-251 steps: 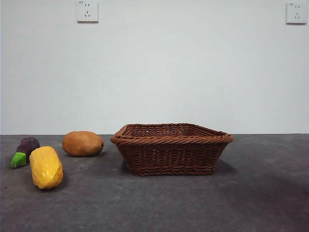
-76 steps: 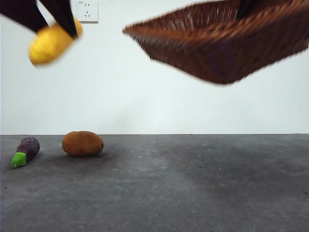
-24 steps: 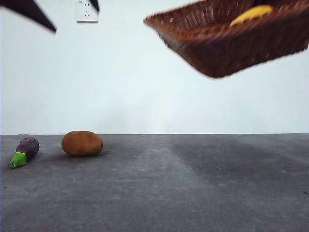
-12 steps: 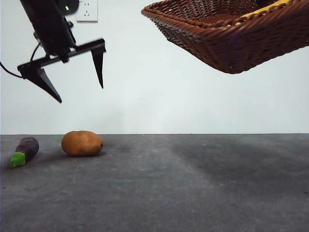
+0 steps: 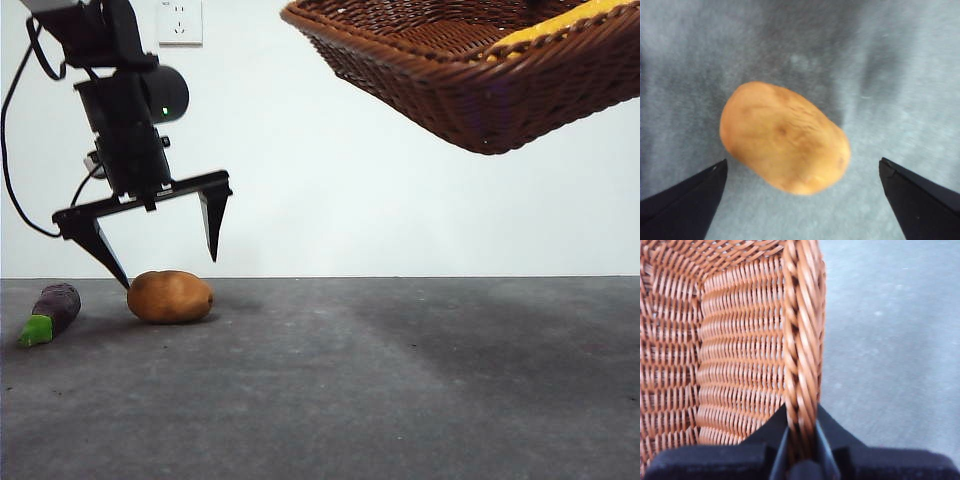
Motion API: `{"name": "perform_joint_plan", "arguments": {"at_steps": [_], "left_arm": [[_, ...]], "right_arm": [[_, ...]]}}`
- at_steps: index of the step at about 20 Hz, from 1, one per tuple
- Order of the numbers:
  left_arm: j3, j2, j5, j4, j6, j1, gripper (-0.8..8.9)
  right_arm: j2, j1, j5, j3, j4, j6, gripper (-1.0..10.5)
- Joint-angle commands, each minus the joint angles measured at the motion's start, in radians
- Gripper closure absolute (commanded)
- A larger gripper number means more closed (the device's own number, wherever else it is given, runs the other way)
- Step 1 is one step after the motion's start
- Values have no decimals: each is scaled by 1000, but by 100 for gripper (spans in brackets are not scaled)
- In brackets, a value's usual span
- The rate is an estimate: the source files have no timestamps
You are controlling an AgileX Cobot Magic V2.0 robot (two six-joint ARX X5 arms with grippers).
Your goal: Help me put the vegetables on the table into the basket
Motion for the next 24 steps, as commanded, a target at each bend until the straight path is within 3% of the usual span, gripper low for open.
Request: {"name": "perform_joint_plan", "arguments": {"at_steps": [1, 9, 10, 13, 14, 19, 24], "left_arm": [[1, 27, -8, 23, -23, 2, 307], [1, 74, -12, 68, -51, 12, 316], [1, 74, -12, 67, -47, 12, 354], [1, 74, -2, 79, 3, 12, 751], [1, 74, 1, 78, 19, 12, 831], [1, 72, 28, 77, 90, 10, 821], [1, -17, 74, 88, 335, 13, 822]], "right_arm": [[-4, 0, -15, 8, 16, -12, 959], [-4, 0, -40, 8, 16, -24, 959], [-4, 0, -40, 8, 17, -23, 959], [-2, 0, -40, 8, 23, -23, 959], [-2, 0, -40, 8, 22, -23, 959], [-2, 0, -40, 8, 16, -18, 959], [12, 0, -36, 8, 9, 9, 959]]}}
